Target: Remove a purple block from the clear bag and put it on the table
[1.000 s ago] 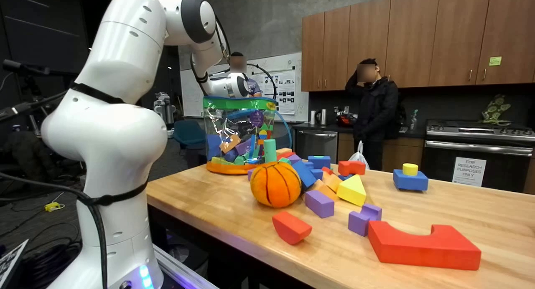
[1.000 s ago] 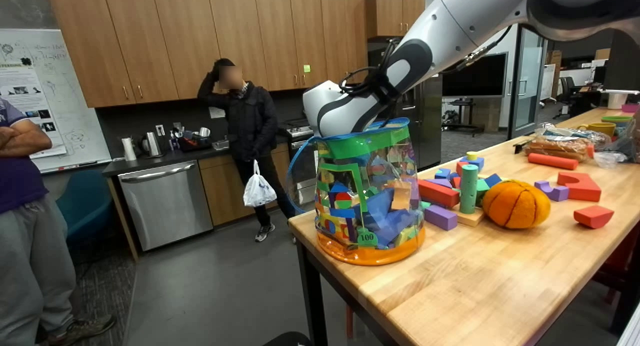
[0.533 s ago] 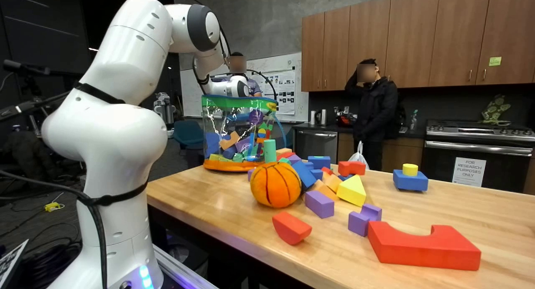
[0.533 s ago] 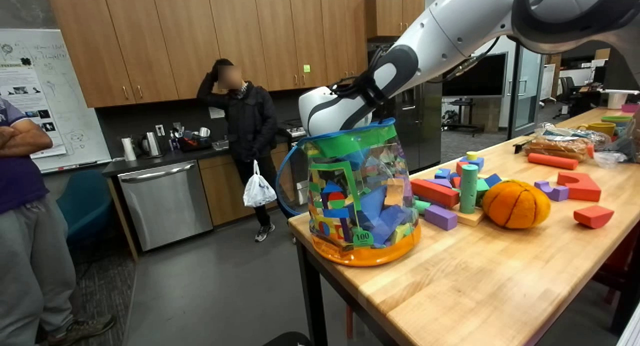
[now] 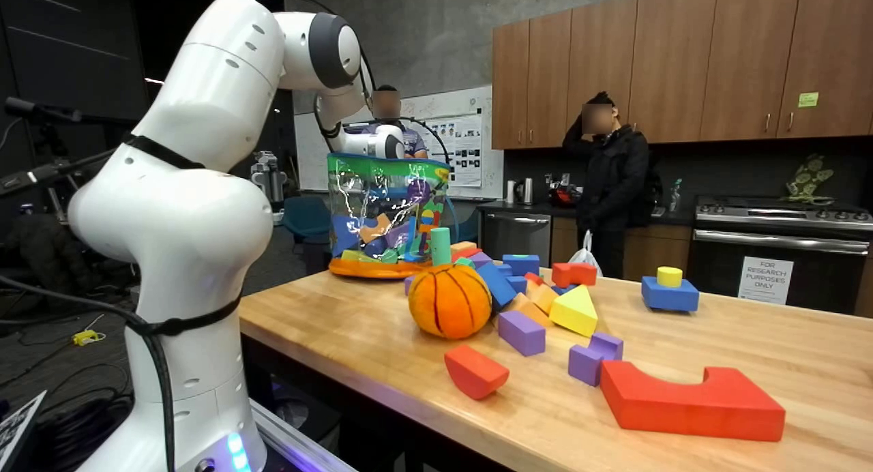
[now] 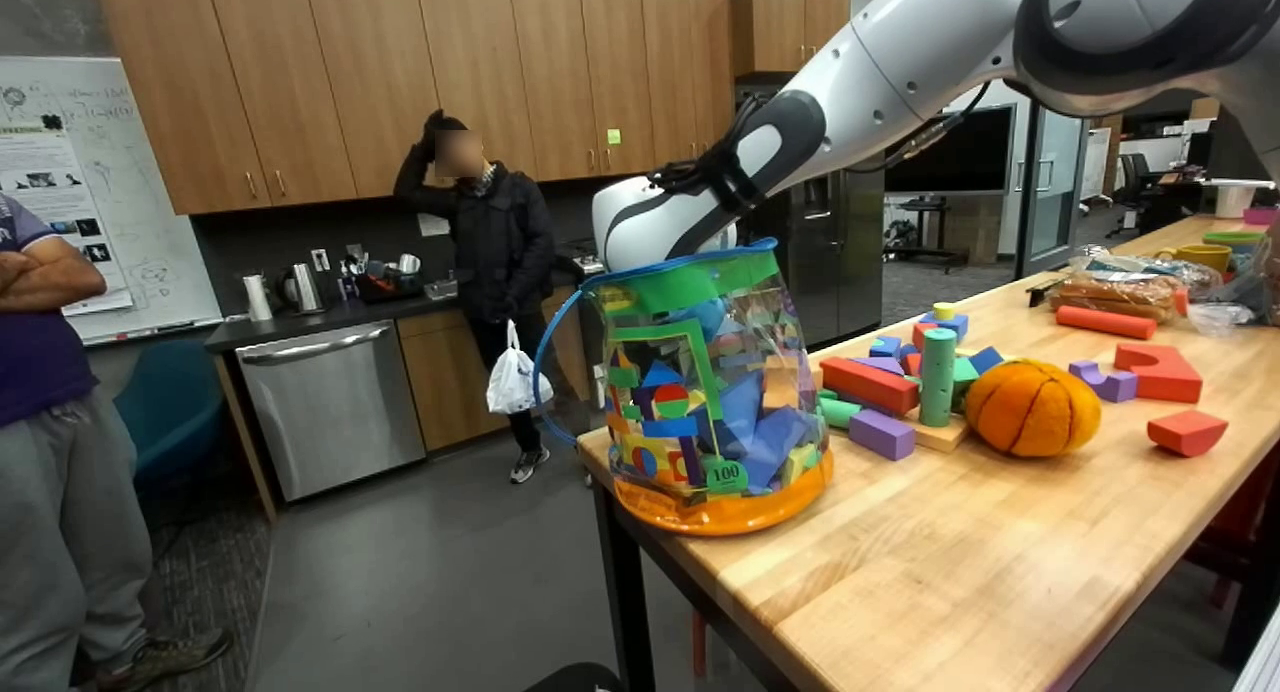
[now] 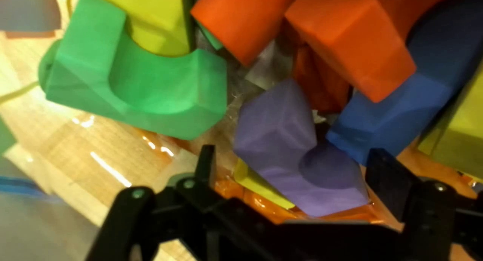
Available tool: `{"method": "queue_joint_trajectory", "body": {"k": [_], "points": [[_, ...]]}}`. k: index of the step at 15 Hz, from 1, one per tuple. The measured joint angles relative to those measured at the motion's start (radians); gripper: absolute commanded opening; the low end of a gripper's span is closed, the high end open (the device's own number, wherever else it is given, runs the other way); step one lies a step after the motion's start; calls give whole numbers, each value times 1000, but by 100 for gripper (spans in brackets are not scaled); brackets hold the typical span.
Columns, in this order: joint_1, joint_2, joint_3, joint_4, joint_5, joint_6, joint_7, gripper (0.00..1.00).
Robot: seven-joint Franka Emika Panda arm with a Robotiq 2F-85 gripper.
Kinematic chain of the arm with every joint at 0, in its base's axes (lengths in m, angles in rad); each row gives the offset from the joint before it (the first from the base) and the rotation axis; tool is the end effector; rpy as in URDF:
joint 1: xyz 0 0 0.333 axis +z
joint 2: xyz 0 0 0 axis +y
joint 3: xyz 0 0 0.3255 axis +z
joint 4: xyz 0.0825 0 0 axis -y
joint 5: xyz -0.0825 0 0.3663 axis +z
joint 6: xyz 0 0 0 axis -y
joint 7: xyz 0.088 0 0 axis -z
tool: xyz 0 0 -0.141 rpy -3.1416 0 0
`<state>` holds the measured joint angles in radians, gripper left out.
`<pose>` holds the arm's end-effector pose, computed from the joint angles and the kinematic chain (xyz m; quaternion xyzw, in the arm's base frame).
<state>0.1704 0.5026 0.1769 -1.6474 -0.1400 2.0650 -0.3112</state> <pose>0.6255 0.2018 0.3032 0.9366 0.3480 -0.0374 0.0182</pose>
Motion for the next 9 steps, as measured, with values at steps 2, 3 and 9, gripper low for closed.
{"method": "queue_joint_trajectory", "body": {"k": [2, 3, 9], "points": [[-1, 1, 0, 0, 0, 1, -4, 100], [-1, 1, 0, 0, 0, 2, -4, 100], [-1, 7, -3, 4, -4, 31, -2, 100]]}}
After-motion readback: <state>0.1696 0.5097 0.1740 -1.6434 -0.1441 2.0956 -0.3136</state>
